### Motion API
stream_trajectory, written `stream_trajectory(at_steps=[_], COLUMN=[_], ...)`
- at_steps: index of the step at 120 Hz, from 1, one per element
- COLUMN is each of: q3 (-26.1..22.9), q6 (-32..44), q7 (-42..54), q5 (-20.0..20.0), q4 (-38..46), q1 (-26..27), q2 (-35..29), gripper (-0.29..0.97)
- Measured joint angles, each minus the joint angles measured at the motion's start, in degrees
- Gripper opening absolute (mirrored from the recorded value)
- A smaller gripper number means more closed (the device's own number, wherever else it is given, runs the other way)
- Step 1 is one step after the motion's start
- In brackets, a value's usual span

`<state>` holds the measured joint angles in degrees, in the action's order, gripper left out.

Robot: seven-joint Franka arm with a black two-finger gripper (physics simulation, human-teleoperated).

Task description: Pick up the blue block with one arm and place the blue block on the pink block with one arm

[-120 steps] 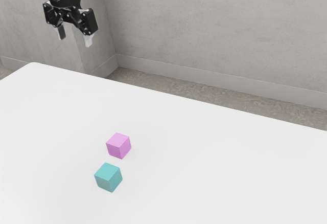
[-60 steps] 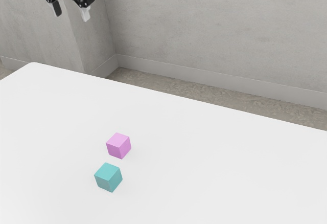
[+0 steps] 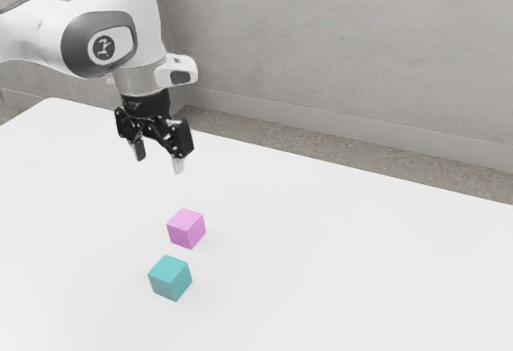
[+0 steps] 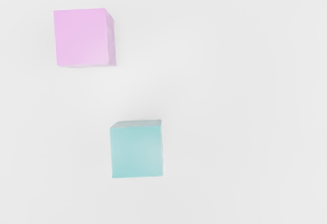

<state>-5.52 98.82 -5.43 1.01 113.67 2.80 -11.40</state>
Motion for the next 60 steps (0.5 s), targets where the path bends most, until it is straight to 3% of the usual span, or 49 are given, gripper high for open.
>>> stream_trajectory(at_steps=[31,60], q3=[-0.1,-0.1], q6=[13.1,20.2], q7=[0.0,0.4], q5=[0.9,1.0], q4=[14.7,23.1], q1=[-0.1,-0.1], q2=[-4.0,-7.9], gripper=[0.68,0.68])
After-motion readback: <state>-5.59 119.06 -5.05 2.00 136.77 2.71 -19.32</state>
